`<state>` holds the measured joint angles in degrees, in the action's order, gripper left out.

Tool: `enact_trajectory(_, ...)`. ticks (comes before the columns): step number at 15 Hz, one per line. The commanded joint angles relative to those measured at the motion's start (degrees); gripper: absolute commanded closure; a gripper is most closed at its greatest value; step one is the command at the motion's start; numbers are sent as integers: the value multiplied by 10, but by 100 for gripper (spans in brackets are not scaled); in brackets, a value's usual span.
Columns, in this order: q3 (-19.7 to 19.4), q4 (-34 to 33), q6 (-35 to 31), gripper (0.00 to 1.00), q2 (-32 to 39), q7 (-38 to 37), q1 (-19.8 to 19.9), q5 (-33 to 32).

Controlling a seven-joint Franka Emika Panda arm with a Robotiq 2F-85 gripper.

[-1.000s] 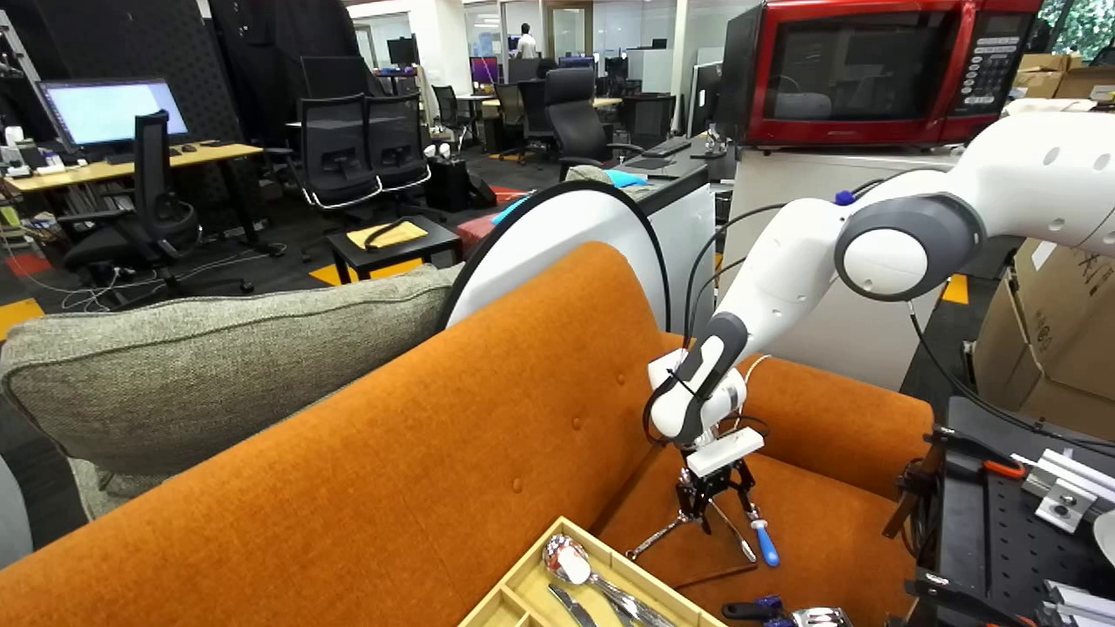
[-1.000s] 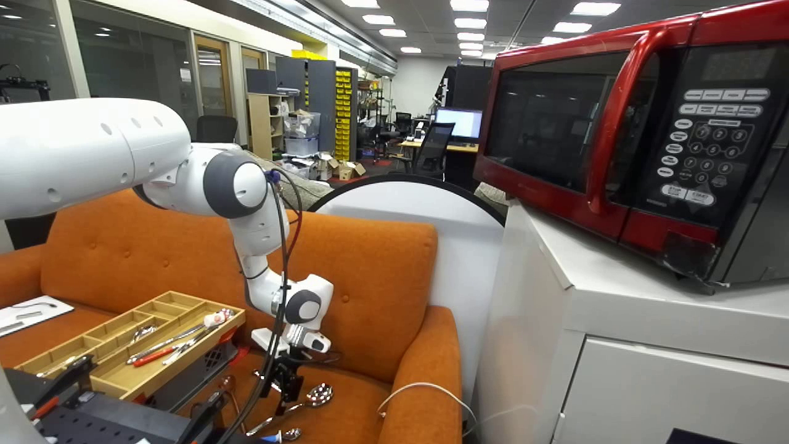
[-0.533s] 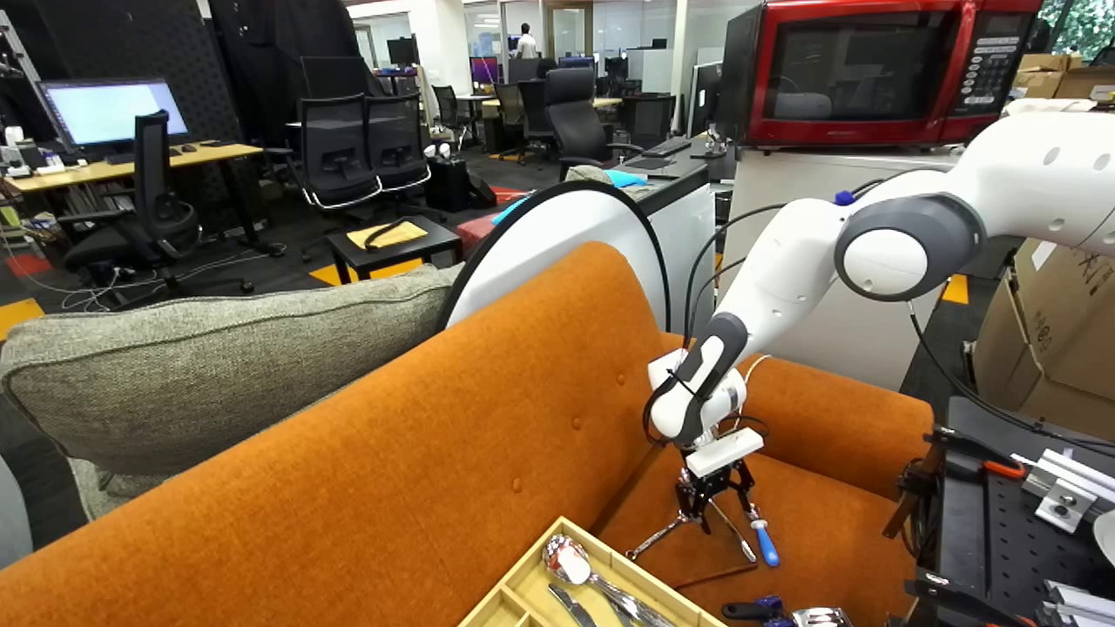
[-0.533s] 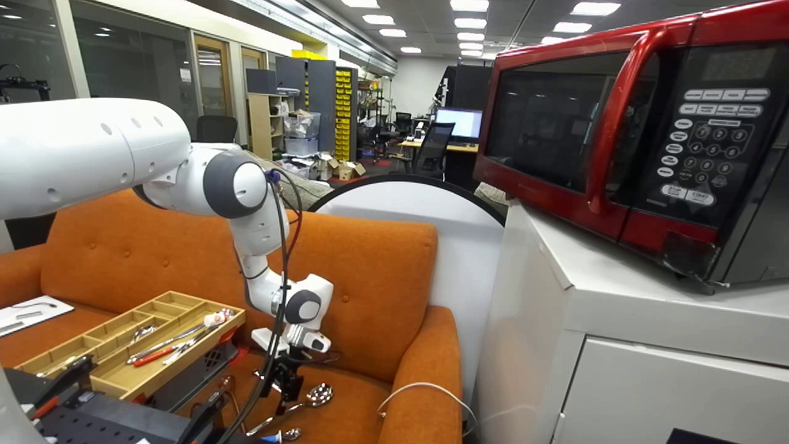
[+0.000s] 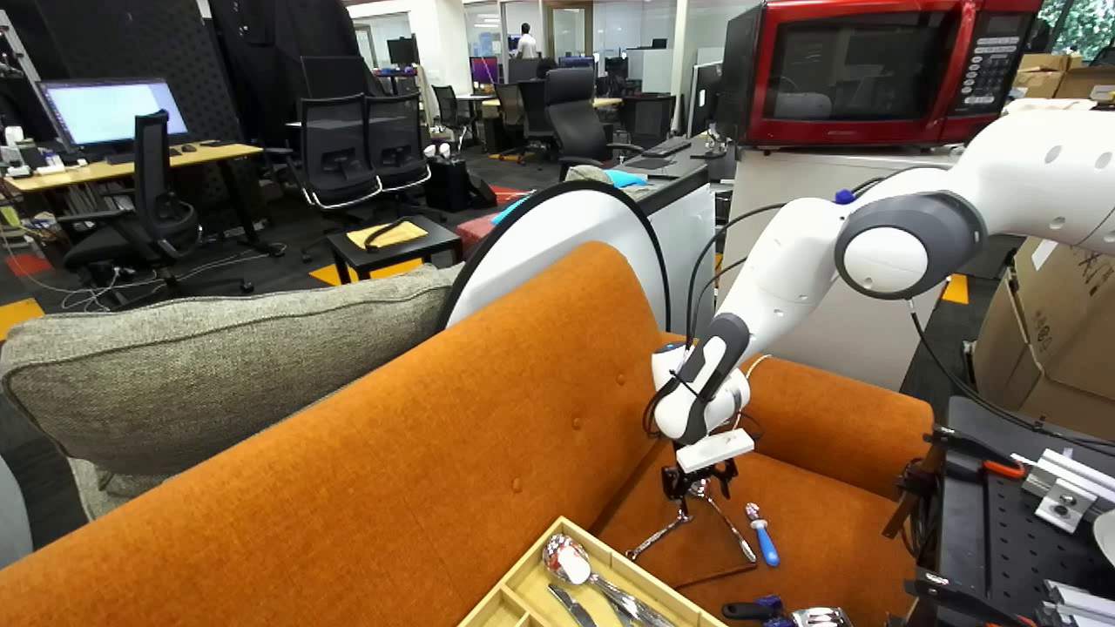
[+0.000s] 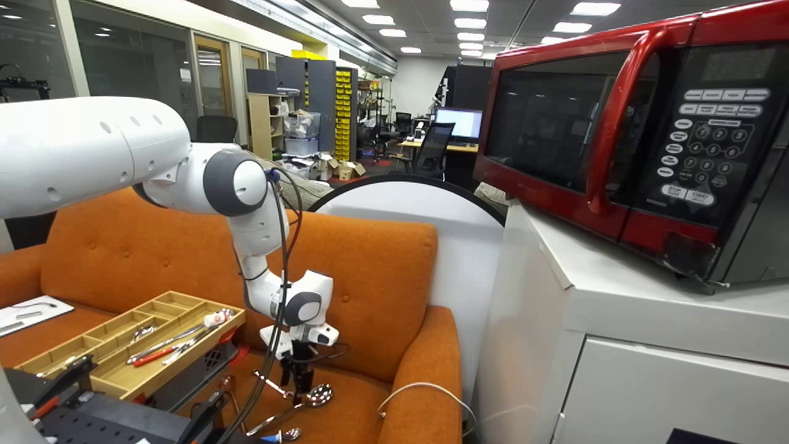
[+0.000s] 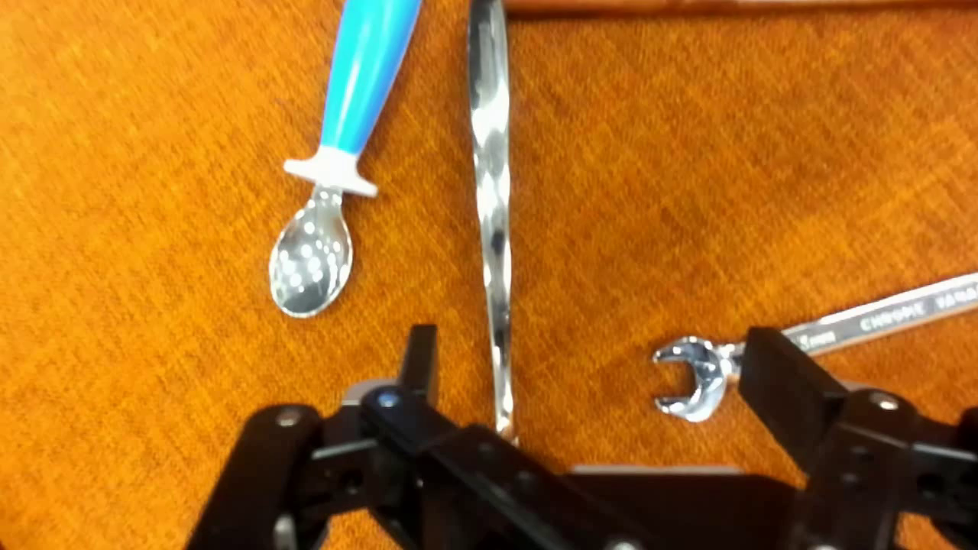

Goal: Open the door of the red microwave

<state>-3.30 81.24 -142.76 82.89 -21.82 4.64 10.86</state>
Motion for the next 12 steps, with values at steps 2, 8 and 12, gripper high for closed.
enact_trajectory(2,-16,69,-132,0,-29,-36,-15,10)
enact_trajectory(8,-15,50,-136,0,-13,-32,-15,16)
enact_trajectory(12,-17,53,-141,0,-14,-35,-15,18)
